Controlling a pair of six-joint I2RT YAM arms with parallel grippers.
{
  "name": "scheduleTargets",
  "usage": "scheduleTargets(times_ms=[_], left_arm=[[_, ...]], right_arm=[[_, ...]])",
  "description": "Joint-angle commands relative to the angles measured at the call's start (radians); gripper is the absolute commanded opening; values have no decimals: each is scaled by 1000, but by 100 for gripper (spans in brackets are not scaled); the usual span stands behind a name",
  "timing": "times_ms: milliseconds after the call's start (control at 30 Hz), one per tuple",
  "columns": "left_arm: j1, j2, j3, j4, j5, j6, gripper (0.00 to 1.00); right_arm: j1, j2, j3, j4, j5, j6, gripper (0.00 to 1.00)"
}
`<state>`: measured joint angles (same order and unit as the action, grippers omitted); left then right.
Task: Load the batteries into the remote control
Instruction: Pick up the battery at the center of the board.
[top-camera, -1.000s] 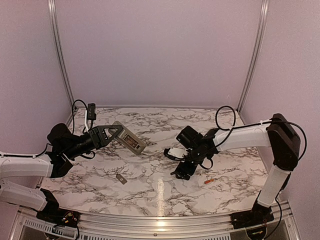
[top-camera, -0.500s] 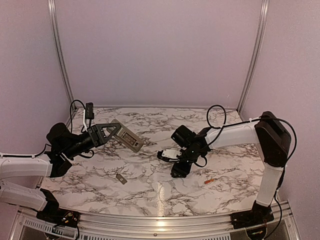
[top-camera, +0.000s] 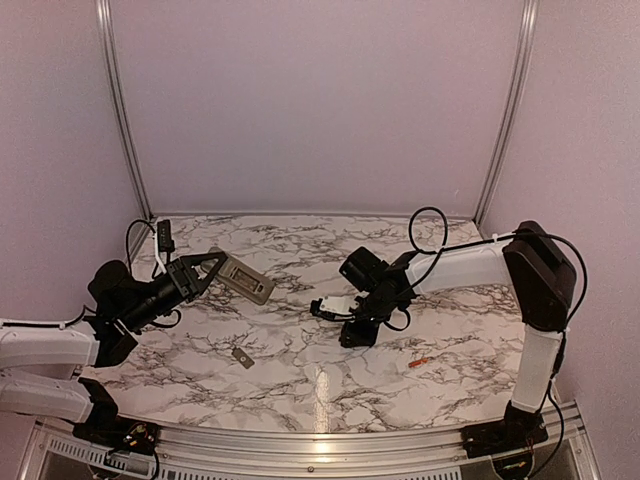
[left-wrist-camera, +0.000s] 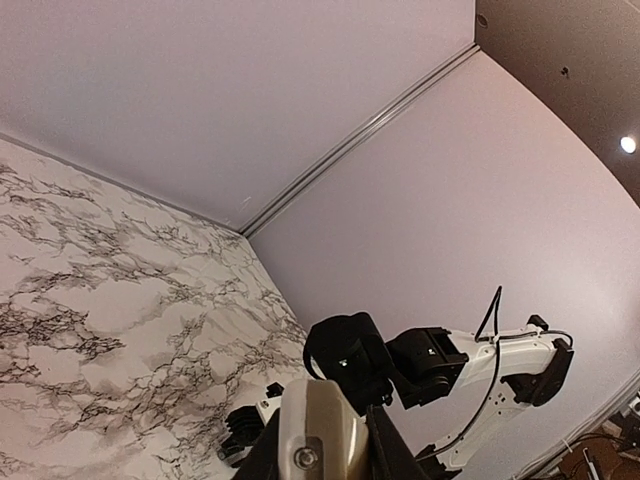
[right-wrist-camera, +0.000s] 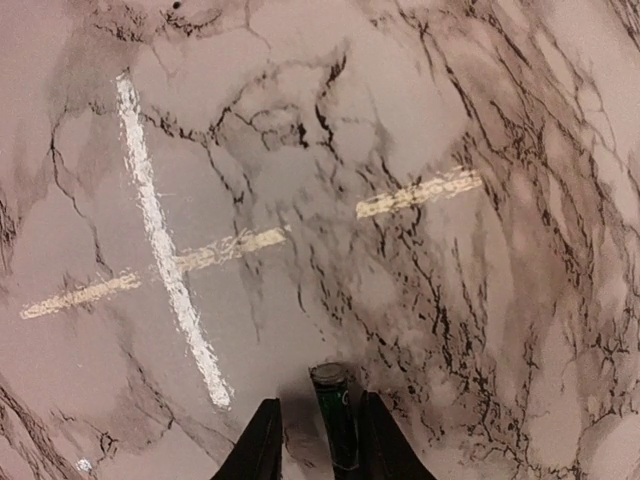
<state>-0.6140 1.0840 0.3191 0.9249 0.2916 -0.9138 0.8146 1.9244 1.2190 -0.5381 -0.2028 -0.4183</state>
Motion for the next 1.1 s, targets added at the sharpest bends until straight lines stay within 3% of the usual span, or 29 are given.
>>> scheduleTargets(times_ms=[0, 333, 367, 467, 533, 833, 1067], left_arm=[[6, -82, -53, -19, -137, -29, 0], [5, -138, -177, 5, -243, -98, 0], [5, -137, -187, 12, -250, -105, 0], [5, -138, -206, 36, -258, -113, 0], [4, -139, -207, 40, -254, -112, 0], [3, -119, -207, 49, -252, -103, 0], [3, -97, -213, 83, -250, -117, 0]], right_arm=[[5, 46, -28, -104, -33, 14, 24], [66, 8, -39, -88, 18, 82, 12], [68, 4, -43, -88, 23, 86, 15], [71, -2, -59, -92, 34, 96, 40], [71, -2, -69, -102, 40, 98, 42], [57, -7, -94, -114, 52, 129, 27], [54, -28, -110, -117, 66, 147, 27]])
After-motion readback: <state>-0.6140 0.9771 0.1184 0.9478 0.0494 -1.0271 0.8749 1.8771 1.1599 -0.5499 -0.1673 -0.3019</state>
